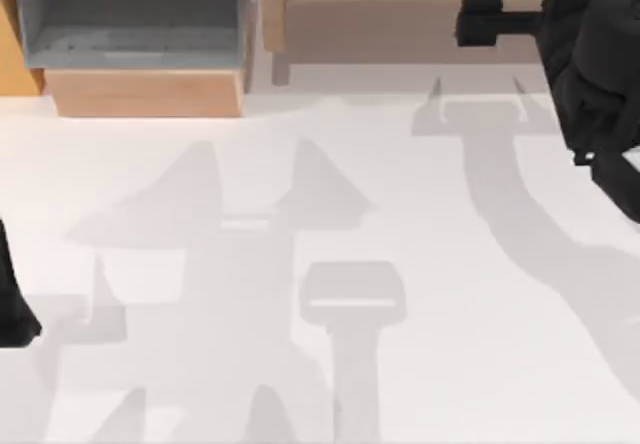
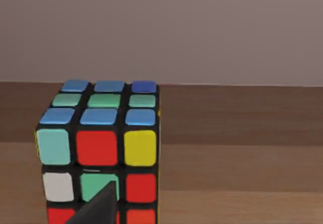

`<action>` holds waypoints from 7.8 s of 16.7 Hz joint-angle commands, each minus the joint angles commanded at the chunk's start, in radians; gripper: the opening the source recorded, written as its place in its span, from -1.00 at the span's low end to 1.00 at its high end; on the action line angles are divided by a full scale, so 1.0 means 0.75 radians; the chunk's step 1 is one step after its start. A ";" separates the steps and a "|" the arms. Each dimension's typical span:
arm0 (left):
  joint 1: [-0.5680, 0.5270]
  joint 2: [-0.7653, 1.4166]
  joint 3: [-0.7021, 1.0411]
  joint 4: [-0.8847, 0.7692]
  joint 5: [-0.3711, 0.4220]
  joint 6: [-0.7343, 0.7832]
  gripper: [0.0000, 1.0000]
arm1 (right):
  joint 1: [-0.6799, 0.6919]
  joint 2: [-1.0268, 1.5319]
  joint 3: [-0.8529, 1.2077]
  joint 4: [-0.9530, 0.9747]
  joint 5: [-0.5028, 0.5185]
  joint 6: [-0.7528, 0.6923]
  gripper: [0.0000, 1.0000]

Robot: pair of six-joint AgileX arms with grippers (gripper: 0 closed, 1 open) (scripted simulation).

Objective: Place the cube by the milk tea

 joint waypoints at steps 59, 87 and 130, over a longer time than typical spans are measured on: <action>0.000 0.000 0.000 0.000 0.000 0.000 1.00 | 0.033 0.656 0.640 0.039 0.034 0.006 -1.00; 0.000 0.000 0.000 0.000 0.000 0.000 1.00 | -0.633 0.353 0.941 -2.521 -0.621 -0.101 -1.00; 0.000 0.000 0.000 0.000 0.000 0.000 1.00 | -0.677 0.421 0.861 -2.499 -0.632 -0.102 -0.10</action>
